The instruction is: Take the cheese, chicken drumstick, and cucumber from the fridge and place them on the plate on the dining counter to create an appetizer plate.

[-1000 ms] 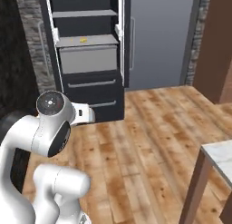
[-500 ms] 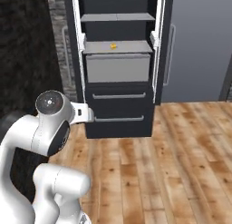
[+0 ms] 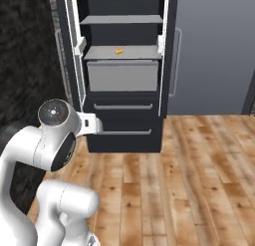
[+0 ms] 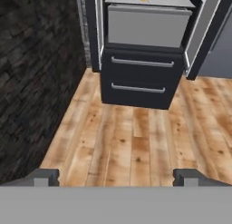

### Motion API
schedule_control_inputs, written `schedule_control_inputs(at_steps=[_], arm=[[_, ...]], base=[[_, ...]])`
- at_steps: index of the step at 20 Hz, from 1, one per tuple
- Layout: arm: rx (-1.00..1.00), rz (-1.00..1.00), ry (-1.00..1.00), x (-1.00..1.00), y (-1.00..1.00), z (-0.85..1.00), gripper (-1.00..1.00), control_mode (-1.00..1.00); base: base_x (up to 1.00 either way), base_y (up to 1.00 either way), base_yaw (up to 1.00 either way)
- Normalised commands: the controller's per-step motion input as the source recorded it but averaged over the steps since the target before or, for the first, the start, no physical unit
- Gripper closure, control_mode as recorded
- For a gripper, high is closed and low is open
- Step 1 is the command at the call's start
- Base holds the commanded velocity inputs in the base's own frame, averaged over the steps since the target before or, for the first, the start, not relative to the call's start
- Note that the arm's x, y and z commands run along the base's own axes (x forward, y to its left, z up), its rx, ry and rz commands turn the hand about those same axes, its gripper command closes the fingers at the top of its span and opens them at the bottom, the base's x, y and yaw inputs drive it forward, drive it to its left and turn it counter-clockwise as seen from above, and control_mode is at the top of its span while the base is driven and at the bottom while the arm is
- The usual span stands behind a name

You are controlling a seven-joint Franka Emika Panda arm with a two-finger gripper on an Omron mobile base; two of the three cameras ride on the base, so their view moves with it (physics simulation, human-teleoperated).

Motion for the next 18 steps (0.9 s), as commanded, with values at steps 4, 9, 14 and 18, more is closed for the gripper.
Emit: schedule_control_inputs(at_steps=[4, 9, 14, 18], arm=[[0.0, 0.0, 0.0, 0.0, 0.0, 0.0, -1.0, 1.0], [0.0, 0.0, 0.0, 0.0, 0.0, 0.0, -1.0, 1.0], [0.0, 0.0, 0.0, 0.0, 0.0, 0.0, -1.0, 1.0], [0.0, 0.0, 0.0, 0.0, 0.0, 0.0, -1.0, 1.0]], base=[[0.29, -0.38, 0.09], [0.68, 0.01, 0.07], [0.98, 0.13, 0.03], [0.99, 0.03, 0.04]])
